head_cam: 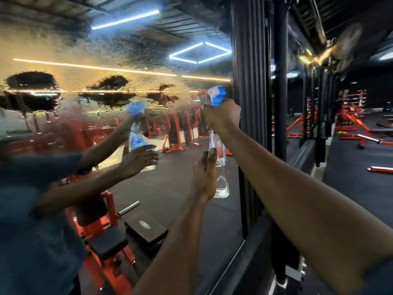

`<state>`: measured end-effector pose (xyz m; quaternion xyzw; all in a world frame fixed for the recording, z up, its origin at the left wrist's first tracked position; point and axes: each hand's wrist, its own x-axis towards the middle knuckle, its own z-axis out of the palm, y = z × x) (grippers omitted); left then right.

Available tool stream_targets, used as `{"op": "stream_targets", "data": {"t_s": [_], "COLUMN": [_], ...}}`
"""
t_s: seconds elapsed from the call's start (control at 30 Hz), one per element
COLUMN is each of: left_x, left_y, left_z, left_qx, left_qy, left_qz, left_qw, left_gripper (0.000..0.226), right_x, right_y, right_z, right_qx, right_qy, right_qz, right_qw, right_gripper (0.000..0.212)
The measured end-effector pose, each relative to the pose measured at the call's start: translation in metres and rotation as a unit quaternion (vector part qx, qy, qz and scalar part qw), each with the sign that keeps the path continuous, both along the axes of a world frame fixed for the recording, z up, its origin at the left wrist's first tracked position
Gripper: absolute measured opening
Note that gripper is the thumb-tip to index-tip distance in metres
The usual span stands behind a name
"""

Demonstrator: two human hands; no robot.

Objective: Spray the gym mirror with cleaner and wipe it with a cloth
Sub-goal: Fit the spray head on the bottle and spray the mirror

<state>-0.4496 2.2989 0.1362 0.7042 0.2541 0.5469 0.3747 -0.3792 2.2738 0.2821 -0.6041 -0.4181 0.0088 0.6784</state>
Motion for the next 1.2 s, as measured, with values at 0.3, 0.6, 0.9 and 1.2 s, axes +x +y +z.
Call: {"op": "stream_targets", "data": {"t_s": [0.3,0.6,0.9,1.2], "left_x": [0.038,0.041,0.033,0.029], "left_y": [-0.003,0.008,0.042,0.050], "left_z": [-0.023,-0.043,-0.036,-0.014], "left_qx": [0.030,0.041,0.062,0.097], "left_qy": [0.020,0.020,-0.002,-0.012], "left_qz": [0.034,0.054,0.004,-0.011], "left_qw": [0.999,0.997,0.998,0.995], "left_gripper": [0.070,0.076,0.080,0.059], "right_x": [0.046,0.049,0.035,0.032], "right_y": [0.008,0.026,0.044,0.045], "right_z": [-0.024,-0.042,-0.032,-0.009], "right_qx": [-0.030,-0.032,-0.030,-0.001], "right_qy": [0.000,-0.016,-0.045,-0.021], "right_qz": [-0.011,-0.013,-0.057,-0.057], "right_qw": [0.999,0.999,0.997,0.998], "right_gripper": [0.025,0.024,0.015,0.019]}}
